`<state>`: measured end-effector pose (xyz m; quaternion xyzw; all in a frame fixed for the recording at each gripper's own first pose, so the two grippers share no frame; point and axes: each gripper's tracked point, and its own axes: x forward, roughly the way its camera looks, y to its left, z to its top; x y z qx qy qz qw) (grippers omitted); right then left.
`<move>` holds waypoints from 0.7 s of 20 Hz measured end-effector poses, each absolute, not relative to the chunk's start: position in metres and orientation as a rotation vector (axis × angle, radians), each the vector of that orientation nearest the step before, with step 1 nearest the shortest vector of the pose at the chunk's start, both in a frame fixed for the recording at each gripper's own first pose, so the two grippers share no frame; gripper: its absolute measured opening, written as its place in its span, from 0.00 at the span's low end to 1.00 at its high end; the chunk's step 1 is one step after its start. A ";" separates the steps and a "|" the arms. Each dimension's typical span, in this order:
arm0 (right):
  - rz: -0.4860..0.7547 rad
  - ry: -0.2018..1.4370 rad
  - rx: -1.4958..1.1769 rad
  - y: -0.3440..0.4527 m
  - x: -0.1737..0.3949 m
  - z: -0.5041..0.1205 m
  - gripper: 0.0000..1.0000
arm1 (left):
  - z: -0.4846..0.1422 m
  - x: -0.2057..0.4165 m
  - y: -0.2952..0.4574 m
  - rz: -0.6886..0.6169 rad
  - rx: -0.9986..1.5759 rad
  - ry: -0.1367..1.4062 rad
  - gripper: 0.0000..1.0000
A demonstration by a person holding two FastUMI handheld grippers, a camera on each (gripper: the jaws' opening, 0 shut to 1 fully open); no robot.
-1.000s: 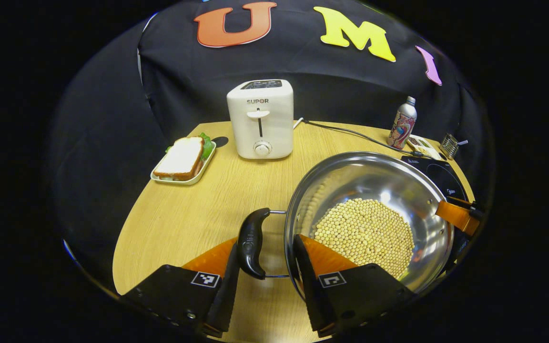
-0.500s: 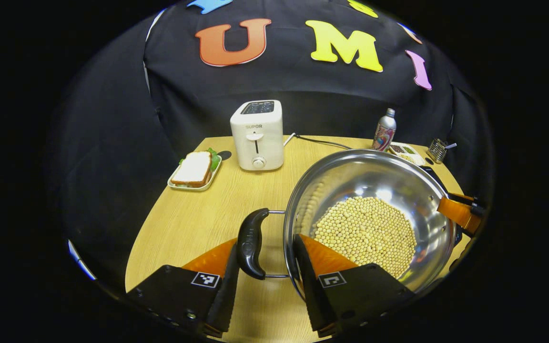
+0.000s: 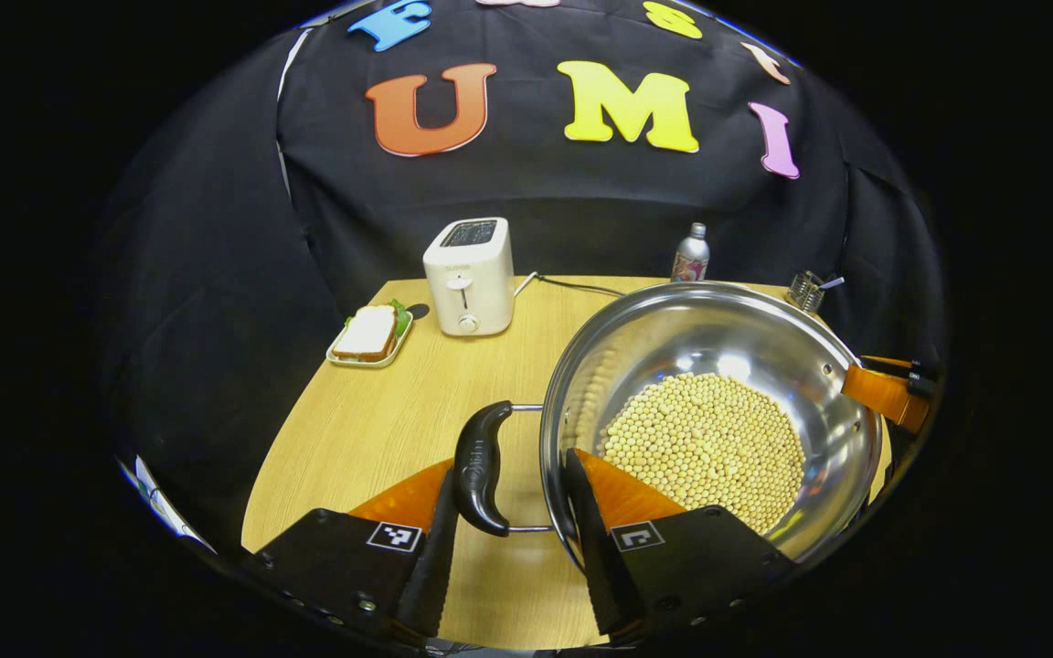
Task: First push the handle of the pot to place it horizontally, then grasp the pot with both hands and set it on the induction cooktop.
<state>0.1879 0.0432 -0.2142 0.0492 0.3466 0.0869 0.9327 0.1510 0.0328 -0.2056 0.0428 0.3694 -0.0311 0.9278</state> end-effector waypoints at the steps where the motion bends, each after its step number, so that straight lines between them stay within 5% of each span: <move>1: 0.177 0.710 0.104 0.034 0.181 -0.208 0.53 | -0.200 0.146 0.026 -0.069 0.090 0.750 0.60; 14: 0.079 0.632 0.117 -0.099 0.127 -0.155 0.56 | -0.155 0.110 -0.099 -0.182 0.128 0.694 0.60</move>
